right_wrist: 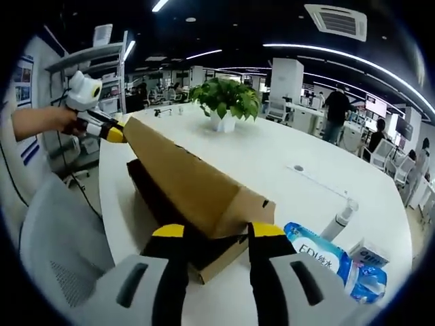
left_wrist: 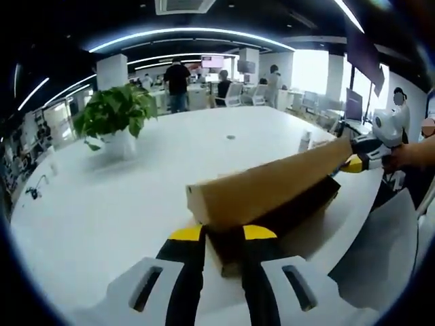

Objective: Operate the shoe box by opening the lid, removing the specified soft item, and placing it in the target area until the item is outside and the box remains undamaged.

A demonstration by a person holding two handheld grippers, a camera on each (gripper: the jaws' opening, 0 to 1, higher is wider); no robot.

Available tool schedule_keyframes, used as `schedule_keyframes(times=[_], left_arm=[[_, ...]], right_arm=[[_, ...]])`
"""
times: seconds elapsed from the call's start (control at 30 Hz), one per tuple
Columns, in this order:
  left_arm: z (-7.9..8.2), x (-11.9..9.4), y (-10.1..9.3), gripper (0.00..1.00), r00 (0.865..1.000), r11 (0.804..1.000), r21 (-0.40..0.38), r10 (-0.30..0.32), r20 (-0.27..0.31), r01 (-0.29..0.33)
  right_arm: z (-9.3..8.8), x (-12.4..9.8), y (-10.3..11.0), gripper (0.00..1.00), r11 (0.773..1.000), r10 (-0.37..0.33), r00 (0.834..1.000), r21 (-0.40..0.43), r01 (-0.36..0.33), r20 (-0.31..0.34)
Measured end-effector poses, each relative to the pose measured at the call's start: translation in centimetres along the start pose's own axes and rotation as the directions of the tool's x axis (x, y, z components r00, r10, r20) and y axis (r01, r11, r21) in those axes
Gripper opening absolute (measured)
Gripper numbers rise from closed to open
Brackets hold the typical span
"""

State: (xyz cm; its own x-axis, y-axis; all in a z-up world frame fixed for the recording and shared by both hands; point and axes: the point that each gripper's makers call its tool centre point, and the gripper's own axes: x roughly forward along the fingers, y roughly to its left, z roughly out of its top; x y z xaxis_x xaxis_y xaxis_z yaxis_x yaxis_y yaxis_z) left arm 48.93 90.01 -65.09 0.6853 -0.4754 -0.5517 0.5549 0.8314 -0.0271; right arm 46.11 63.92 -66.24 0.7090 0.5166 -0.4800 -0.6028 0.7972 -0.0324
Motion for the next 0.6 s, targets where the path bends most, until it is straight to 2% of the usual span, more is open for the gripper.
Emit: schedule_keyframes(times=[0.6], left_arm=[[-3.7, 0.9, -1.0, 0.22, 0.994, 0.999, 0.012, -0.034, -0.104, 0.036]], right_arm=[[-2.8, 0.4, 1.6, 0.39, 0.999, 0.044, 0.998, -0.001, -0.044, -0.051]])
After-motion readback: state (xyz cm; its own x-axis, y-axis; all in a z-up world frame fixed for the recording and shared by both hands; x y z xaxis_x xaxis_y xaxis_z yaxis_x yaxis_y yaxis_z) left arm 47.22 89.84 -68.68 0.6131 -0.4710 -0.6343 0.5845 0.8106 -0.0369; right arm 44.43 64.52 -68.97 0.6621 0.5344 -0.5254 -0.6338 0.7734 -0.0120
